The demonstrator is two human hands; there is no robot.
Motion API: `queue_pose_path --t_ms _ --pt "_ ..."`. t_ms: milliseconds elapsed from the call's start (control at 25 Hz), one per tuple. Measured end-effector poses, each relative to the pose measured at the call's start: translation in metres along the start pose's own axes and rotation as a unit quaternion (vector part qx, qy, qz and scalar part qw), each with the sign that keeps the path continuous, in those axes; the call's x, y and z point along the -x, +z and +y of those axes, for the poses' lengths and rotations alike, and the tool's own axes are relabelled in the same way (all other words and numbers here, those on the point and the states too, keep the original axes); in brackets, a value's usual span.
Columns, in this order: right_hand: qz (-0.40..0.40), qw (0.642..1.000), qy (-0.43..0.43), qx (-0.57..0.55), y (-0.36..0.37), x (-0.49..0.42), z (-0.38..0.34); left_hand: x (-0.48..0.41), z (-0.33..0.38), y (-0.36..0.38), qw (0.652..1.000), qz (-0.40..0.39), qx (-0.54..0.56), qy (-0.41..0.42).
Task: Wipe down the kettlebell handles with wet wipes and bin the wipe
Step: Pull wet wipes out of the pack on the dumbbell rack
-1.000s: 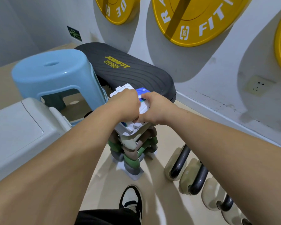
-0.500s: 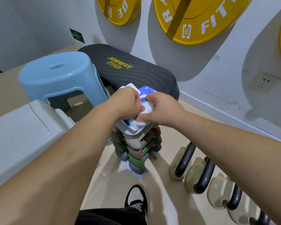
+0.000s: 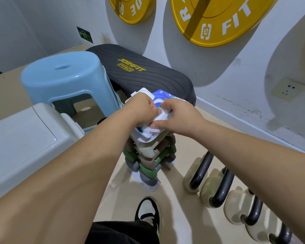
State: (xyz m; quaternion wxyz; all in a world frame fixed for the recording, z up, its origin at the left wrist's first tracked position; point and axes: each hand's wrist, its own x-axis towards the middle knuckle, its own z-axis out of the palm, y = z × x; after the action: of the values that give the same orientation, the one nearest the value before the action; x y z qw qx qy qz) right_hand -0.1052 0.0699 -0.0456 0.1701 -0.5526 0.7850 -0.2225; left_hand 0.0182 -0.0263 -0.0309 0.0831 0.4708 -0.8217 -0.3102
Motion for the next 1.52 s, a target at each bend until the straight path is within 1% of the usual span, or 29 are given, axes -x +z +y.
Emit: queue_pose_path --t_ms 80,120,240,320,440,560,680,720,800,880,960,1000,1040,1080,1160,1240,1280,1320,1400,1440,1520 --pt "-0.011 1.000 0.007 -0.008 -0.002 -0.001 -0.001 -0.001 -0.001 0.000 1.000 0.008 0.013 0.000" --pt "-0.013 1.000 0.007 -0.009 -0.004 -0.001 -0.002 -0.002 0.000 0.000 1.000 0.012 -0.003 0.003" --pt "-0.012 1.000 0.013 -0.009 -0.004 -0.001 -0.002 -0.005 0.006 0.004 0.995 0.010 -0.101 0.005" --pt "-0.010 1.000 0.013 -0.013 -0.002 -0.002 -0.002 -0.005 0.008 0.005 0.990 0.011 -0.140 0.012" --pt "-0.006 1.000 0.004 -0.011 -0.003 -0.002 -0.004 -0.002 0.008 0.005 0.978 0.024 -0.201 0.043" --pt "0.015 0.999 -0.002 -0.039 -0.003 -0.002 -0.007 0.004 0.009 0.002 0.978 0.042 -0.188 0.083" --pt "-0.005 0.998 0.008 -0.069 -0.004 -0.001 -0.011 0.005 0.011 -0.003 0.969 0.094 -0.192 0.124" --pt "-0.015 0.997 0.016 -0.070 -0.006 -0.001 -0.012 0.005 0.013 -0.005 0.970 0.104 -0.175 0.134" --pt "-0.026 0.997 0.028 -0.069 -0.009 -0.002 -0.012 0.005 0.014 -0.007 0.981 0.116 -0.086 0.131" --pt "-0.034 0.997 0.029 -0.069 -0.010 -0.005 -0.013 0.003 0.010 -0.009 0.990 0.110 0.043 0.074" --pt "-0.041 0.996 0.030 -0.078 -0.009 -0.006 -0.012 0.000 0.002 -0.008 0.981 0.097 0.171 0.003" --pt "-0.044 0.995 0.037 -0.085 -0.007 -0.006 -0.011 0.000 -0.001 -0.008 0.972 0.094 0.216 -0.022" --pt "-0.046 0.993 0.045 -0.097 -0.006 -0.006 -0.010 0.000 -0.002 -0.009 0.965 0.093 0.243 -0.033" --pt "-0.047 0.991 0.050 -0.113 -0.006 -0.006 -0.008 0.000 -0.003 -0.010 0.964 0.096 0.247 -0.032" --pt "-0.046 0.984 0.055 -0.160 -0.009 -0.009 -0.003 0.001 -0.002 -0.013 0.967 0.108 0.230 -0.012" --pt "-0.045 0.973 0.064 -0.215 -0.014 -0.011 0.000 0.003 -0.002 -0.014 0.967 0.124 0.220 0.025" --pt "-0.043 0.971 0.061 -0.229 -0.016 -0.012 0.001 0.004 -0.002 -0.014 0.971 0.127 0.195 0.049" --pt "-0.036 0.972 0.053 -0.224 -0.016 -0.014 0.002 0.005 -0.002 -0.014 0.979 0.119 0.147 0.070" --pt "-0.016 0.984 0.040 -0.175 -0.012 -0.017 0.003 0.006 -0.003 -0.012 0.989 0.098 0.050 0.100" --pt "-0.005 0.988 0.037 -0.153 -0.010 -0.018 0.003 0.005 -0.004 -0.011 0.989 0.100 0.022 0.109" --pt "0.018 0.989 0.035 -0.145 -0.008 -0.019 0.003 0.002 -0.004 -0.009 0.986 0.111 -0.002 0.121"
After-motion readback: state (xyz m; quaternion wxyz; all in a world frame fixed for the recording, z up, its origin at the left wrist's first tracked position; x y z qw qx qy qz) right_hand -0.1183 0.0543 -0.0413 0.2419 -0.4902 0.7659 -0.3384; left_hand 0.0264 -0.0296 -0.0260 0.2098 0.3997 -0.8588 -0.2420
